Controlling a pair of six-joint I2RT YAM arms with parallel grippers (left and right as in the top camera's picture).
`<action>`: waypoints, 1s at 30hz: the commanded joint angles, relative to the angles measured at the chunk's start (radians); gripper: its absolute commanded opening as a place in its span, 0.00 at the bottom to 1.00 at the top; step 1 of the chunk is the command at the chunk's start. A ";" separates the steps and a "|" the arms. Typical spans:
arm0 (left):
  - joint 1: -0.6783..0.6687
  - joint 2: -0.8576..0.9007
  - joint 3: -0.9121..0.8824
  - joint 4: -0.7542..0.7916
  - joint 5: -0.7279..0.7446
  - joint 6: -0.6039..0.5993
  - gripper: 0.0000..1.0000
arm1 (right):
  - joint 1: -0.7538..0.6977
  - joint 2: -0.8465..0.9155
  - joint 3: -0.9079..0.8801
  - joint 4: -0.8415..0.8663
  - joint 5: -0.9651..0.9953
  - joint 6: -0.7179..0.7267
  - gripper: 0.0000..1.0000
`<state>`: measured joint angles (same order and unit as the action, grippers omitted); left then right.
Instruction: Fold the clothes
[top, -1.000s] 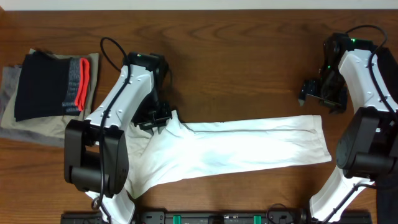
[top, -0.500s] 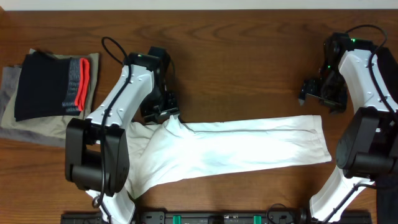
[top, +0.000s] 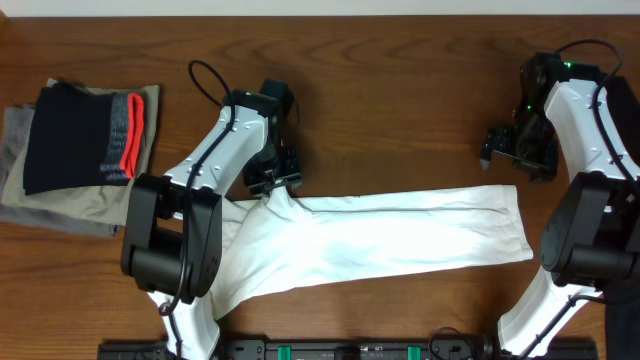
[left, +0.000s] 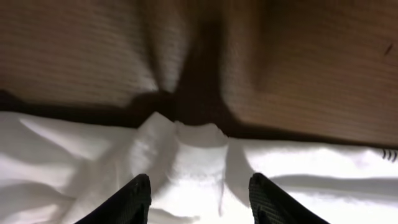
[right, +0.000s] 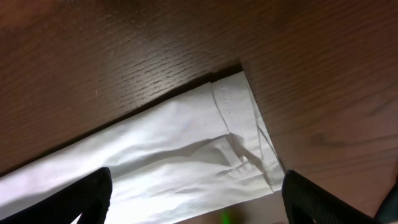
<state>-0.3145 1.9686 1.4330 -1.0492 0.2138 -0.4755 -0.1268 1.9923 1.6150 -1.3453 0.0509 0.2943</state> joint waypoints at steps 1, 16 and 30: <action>0.003 0.027 -0.011 -0.003 -0.032 -0.020 0.53 | -0.003 -0.023 0.006 -0.002 -0.003 -0.023 0.86; 0.003 0.060 0.007 -0.056 -0.100 -0.050 0.12 | -0.003 -0.023 0.006 -0.008 -0.003 -0.023 0.86; 0.003 -0.021 0.019 -0.239 -0.129 -0.084 0.06 | -0.003 -0.023 0.006 -0.008 -0.003 -0.022 0.85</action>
<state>-0.3145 1.9888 1.4330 -1.2636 0.1200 -0.5404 -0.1268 1.9923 1.6150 -1.3521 0.0509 0.2806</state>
